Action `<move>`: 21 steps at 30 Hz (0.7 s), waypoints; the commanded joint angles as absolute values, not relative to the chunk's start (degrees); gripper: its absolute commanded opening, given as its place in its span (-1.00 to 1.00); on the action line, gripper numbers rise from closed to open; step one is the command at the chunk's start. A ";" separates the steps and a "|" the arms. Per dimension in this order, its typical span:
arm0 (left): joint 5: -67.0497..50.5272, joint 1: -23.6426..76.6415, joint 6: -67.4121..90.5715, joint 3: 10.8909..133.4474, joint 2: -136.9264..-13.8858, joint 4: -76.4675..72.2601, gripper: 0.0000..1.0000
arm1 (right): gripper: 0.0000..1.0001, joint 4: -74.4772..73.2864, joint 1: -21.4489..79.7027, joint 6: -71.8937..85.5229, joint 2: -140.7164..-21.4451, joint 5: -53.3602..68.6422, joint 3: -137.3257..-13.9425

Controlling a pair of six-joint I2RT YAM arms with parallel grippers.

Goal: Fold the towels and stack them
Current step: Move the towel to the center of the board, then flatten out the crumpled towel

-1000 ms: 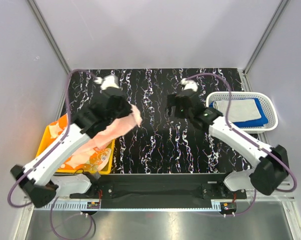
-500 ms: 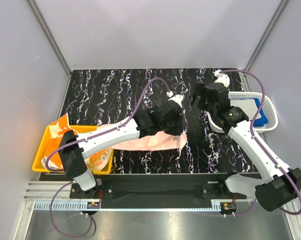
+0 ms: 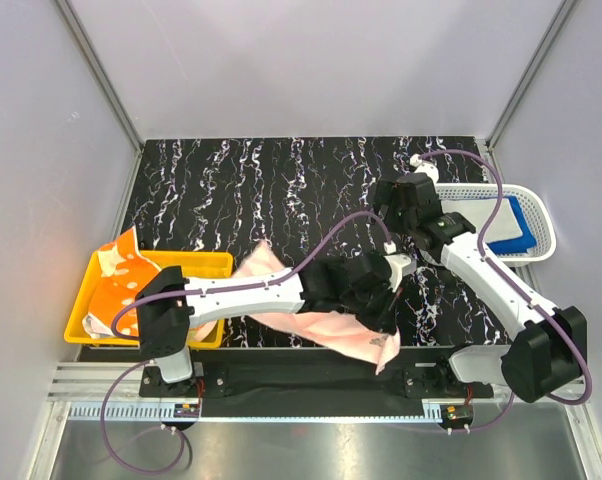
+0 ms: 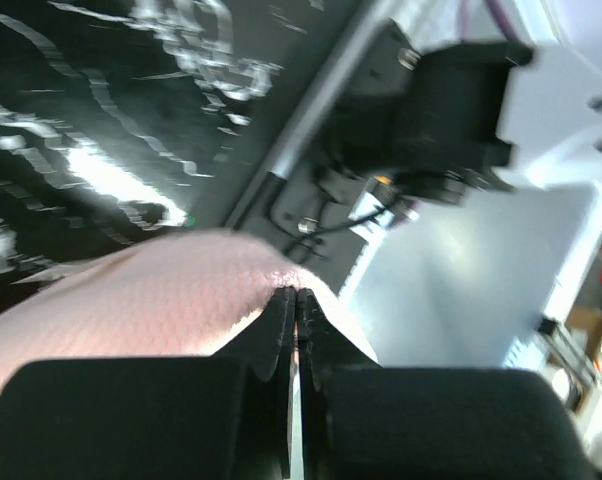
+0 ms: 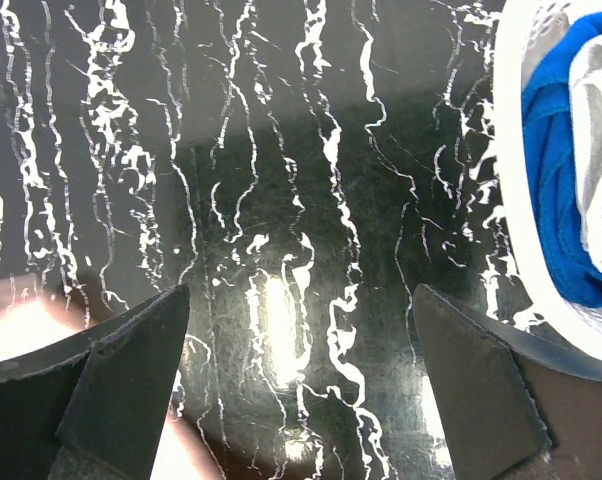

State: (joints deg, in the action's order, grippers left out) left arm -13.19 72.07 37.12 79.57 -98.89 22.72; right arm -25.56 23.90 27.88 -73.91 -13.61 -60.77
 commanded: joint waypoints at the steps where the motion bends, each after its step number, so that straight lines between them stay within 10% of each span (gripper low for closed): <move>1: -18.89 72.07 34.81 82.44 -99.32 18.02 -1.00 | 0.99 -22.67 23.64 28.65 -73.83 -12.57 -61.61; 16: 28.78 61.79 65.07 62.68 -65.43 40.91 0.02 | 0.77 -16.96 36.98 20.49 -91.39 -1.31 -68.54; 21: 37.53 59.95 85.13 58.01 -59.07 55.87 0.01 | 0.63 -14.33 43.06 12.94 -102.71 1.57 -77.86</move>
